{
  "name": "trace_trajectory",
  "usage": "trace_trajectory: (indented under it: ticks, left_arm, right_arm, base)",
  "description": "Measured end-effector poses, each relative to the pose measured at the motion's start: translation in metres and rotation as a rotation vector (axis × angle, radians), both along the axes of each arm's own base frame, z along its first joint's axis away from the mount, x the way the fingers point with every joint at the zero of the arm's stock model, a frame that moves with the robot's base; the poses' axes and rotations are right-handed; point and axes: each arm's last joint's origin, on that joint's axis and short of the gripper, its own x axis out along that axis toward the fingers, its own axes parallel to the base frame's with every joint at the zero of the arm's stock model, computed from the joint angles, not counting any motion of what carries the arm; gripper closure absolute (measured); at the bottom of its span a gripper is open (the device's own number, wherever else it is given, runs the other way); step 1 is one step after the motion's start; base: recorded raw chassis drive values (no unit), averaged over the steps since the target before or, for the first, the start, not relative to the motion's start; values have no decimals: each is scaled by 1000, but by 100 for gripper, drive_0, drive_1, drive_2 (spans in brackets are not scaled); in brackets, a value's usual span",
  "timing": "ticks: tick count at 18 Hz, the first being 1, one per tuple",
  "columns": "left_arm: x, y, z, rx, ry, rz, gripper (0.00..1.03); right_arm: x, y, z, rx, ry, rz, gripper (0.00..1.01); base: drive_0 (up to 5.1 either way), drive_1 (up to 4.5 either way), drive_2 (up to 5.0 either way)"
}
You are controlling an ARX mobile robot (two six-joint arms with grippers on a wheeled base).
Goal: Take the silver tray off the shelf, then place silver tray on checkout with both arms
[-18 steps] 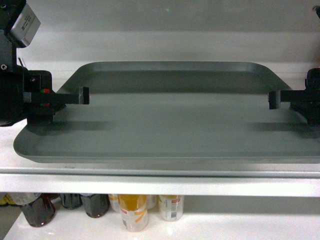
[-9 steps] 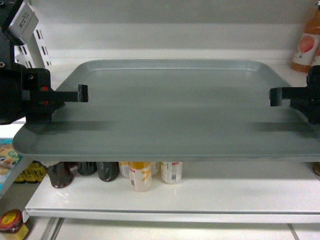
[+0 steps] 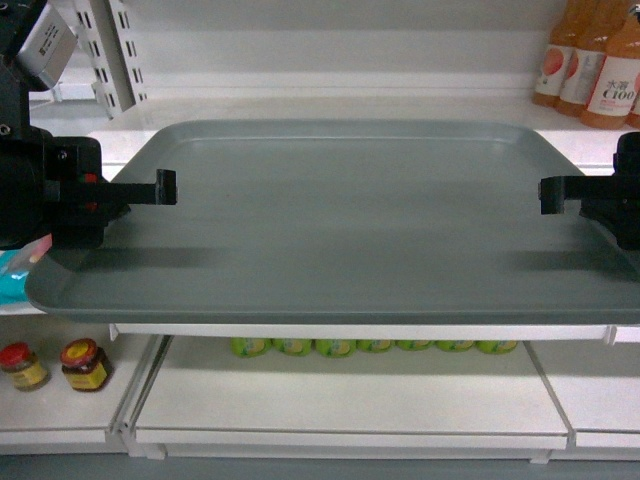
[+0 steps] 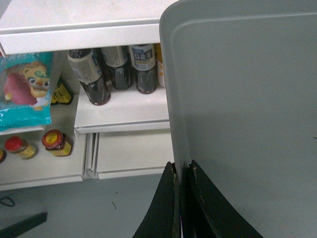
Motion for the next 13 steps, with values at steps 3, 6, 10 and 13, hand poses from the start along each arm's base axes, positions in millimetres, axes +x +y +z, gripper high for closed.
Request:
trace_trajectory:
  ticks: [3, 6, 10, 13]
  left_arm:
    - [0, 0, 0, 1, 1, -1, 99]
    - [0, 0, 0, 0, -1, 1, 99]
    - [0, 0, 0, 1, 1, -1, 99]
    - [0, 0, 0, 0, -3, 0, 99]
  right_arm:
    - [0, 0, 0, -1, 1, -1, 98]
    - [0, 0, 0, 0, -3, 1, 98]
    - [0, 0, 0, -1, 1, -1, 98]
    - [0, 0, 0, 0, -2, 0, 98]
  base:
    - [-1, -413, 411]
    - [-2, -414, 410]
    - [7, -405, 419]
    - [14, -398, 426]
